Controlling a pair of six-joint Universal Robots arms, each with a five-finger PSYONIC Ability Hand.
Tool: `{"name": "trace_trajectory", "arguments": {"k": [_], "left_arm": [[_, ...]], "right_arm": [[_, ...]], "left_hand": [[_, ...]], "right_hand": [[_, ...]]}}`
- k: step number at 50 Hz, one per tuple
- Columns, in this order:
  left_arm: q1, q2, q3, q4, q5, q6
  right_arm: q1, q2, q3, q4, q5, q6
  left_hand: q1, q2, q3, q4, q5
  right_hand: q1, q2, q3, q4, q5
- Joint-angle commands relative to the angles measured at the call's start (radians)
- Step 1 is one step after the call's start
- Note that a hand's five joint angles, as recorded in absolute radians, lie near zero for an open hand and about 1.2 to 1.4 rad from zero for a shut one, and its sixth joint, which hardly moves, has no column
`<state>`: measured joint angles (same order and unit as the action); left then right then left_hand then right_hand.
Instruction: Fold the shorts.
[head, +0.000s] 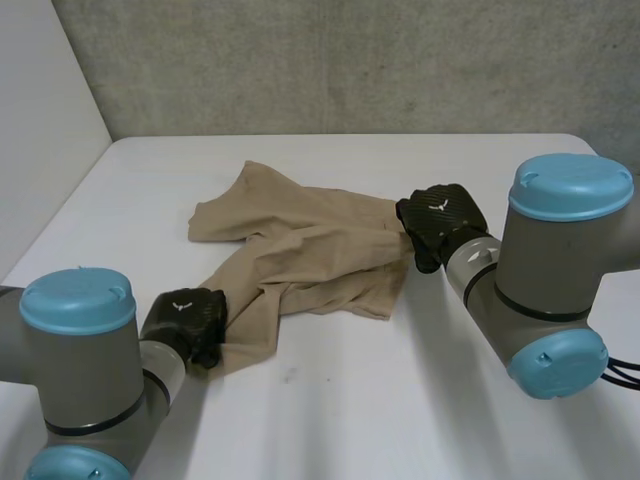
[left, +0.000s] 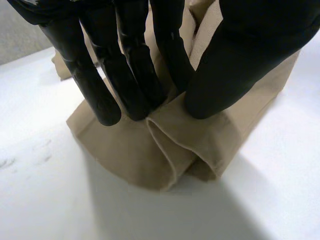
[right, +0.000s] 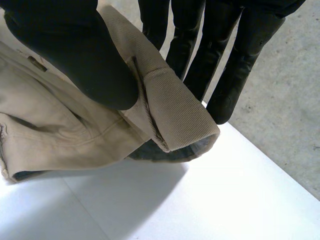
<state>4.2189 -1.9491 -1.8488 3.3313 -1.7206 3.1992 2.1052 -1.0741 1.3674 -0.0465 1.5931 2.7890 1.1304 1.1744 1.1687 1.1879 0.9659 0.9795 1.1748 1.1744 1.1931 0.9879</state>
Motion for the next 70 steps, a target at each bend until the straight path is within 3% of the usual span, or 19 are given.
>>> {"name": "trace_trajectory", "arguments": {"k": [1, 9, 13, 20, 31, 38, 42, 45, 50, 51, 54, 58, 64, 66, 70], "left_arm": [[-0.005, 0.032, -0.015, 0.013, 0.003, 0.031], [0.021, 0.251, -0.009, -0.045, 0.007, 0.097], [0.064, 0.412, 0.022, -0.096, 0.024, 0.100], [0.112, 0.662, 0.118, -0.197, 0.128, 0.097], [0.110, 0.831, 0.318, -0.363, 0.161, 0.068], [0.112, 0.800, 0.263, -0.360, 0.164, 0.053], [0.118, 0.708, 0.186, -0.326, 0.164, 0.053], [0.112, 0.601, 0.137, -0.273, 0.162, 0.050], [0.099, 0.446, 0.100, -0.210, 0.161, 0.047], [0.093, 0.397, 0.100, -0.199, 0.159, 0.045], [0.081, 0.345, 0.102, -0.188, 0.159, 0.036], [0.063, 0.303, 0.097, -0.182, 0.159, 0.027], [0.027, 0.300, 0.076, -0.181, 0.159, 0.025], [0.023, 0.308, 0.068, -0.181, 0.161, 0.025], [0.021, 0.326, 0.051, -0.177, 0.159, 0.027]], "right_arm": [[-0.002, -0.021, -0.001, 0.002, 0.001, 0.000], [-0.002, -0.075, -0.002, 0.031, 0.001, -0.020], [-0.007, -0.151, -0.022, 0.154, -0.018, -0.091], [-0.008, -0.291, -0.080, 0.281, -0.042, -0.146], [-0.056, -0.483, -0.255, 0.510, -0.123, -0.192], [-0.123, -0.434, -0.245, 0.519, -0.176, -0.189], [-0.180, -0.272, -0.220, 0.516, -0.177, -0.186], [-0.178, -0.227, -0.221, 0.505, -0.177, -0.184], [-0.177, -0.037, -0.228, 0.341, -0.165, -0.167], [-0.177, -0.018, -0.228, 0.327, -0.160, -0.166], [-0.177, 0.010, -0.223, 0.307, -0.131, -0.154], [-0.185, -0.036, -0.182, 0.304, -0.082, -0.091], [-0.189, -0.167, -0.002, 0.295, -0.087, -0.057], [-0.186, -0.200, 0.057, 0.298, -0.096, -0.060], [-0.177, -0.208, 0.154, 0.304, -0.134, -0.065]], "left_hand": [[0.266, 0.222, 0.228, 0.208, 0.256], [0.266, 0.222, 0.228, 0.208, 0.256], [0.266, 0.222, 0.228, 0.208, 0.256], [0.266, 0.222, 0.228, 0.208, 0.256], [0.266, 0.222, 0.228, 0.208, 0.256], [0.266, 0.222, 0.228, 0.208, 0.256], [0.266, 0.222, 0.228, 0.208, 0.256], [0.266, 0.222, 0.228, 0.208, 0.256], [0.266, 0.222, 0.228, 0.208, 0.256], [0.266, 0.222, 0.228, 0.208, 0.256], [0.266, 0.222, 0.228, 0.208, 0.256], [0.266, 0.222, 0.228, 0.208, 0.256], [0.266, 0.222, 0.228, 0.208, 0.256], [0.266, 0.222, 0.228, 0.208, 0.256], [0.266, 0.222, 0.228, 0.208, 0.256]], "right_hand": [[0.417, 0.221, 0.222, 0.203, 0.234], [0.417, 0.221, 0.222, 0.203, 0.234], [0.417, 0.221, 0.222, 0.203, 0.234], [0.417, 0.221, 0.222, 0.203, 0.234], [0.417, 0.221, 0.222, 0.203, 0.234], [0.417, 0.221, 0.222, 0.203, 0.234], [0.417, 0.221, 0.222, 0.203, 0.234], [0.417, 0.221, 0.222, 0.203, 0.234], [0.417, 0.221, 0.222, 0.203, 0.234], [0.243, 0.048, 0.048, 0.030, 0.060], [-0.805, -1.000, -1.000, -1.019, -0.988], [-0.805, -1.000, -1.000, -1.019, -0.988], [-0.786, -0.982, -0.981, -1.000, -0.969], [-0.556, -0.751, -0.750, -0.769, -0.738], [-0.451, -0.647, -0.646, -0.665, -0.634]]}}
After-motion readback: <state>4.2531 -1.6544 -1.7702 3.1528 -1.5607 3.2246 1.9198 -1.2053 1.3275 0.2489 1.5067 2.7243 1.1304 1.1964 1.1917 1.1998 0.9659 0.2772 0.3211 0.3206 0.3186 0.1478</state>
